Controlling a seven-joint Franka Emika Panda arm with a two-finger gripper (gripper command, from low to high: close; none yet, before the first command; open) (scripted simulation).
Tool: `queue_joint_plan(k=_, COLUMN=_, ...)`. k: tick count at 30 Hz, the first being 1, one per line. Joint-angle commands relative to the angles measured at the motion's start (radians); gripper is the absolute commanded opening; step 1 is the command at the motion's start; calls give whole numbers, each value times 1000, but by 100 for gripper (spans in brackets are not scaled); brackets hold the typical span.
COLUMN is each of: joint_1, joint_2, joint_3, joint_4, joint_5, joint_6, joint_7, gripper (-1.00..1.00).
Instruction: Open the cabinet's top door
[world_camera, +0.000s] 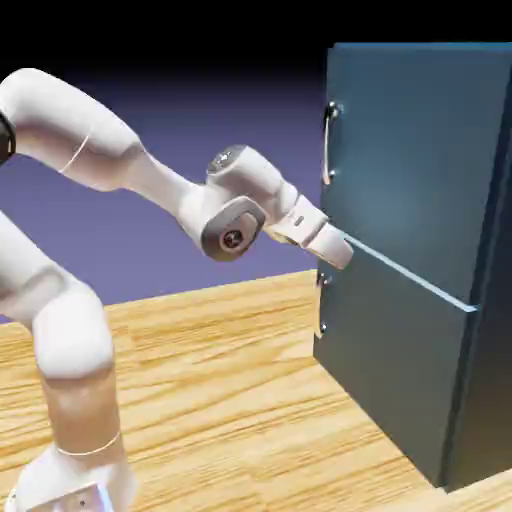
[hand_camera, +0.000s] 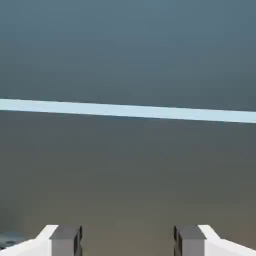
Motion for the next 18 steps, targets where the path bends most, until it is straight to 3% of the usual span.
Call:
queue_joint_plan(k=1, joint_1=-22, joint_2=-21, joint_3=23, joint_4=8, joint_5=44, joint_6=-8, joint_7=-16, gripper=0)
queue_joint_plan(k=18, joint_1=-401, joint_2=-371, joint_3=408, joint_4=142, joint_5=783, joint_6=-136, joint_7=-295, gripper=0)
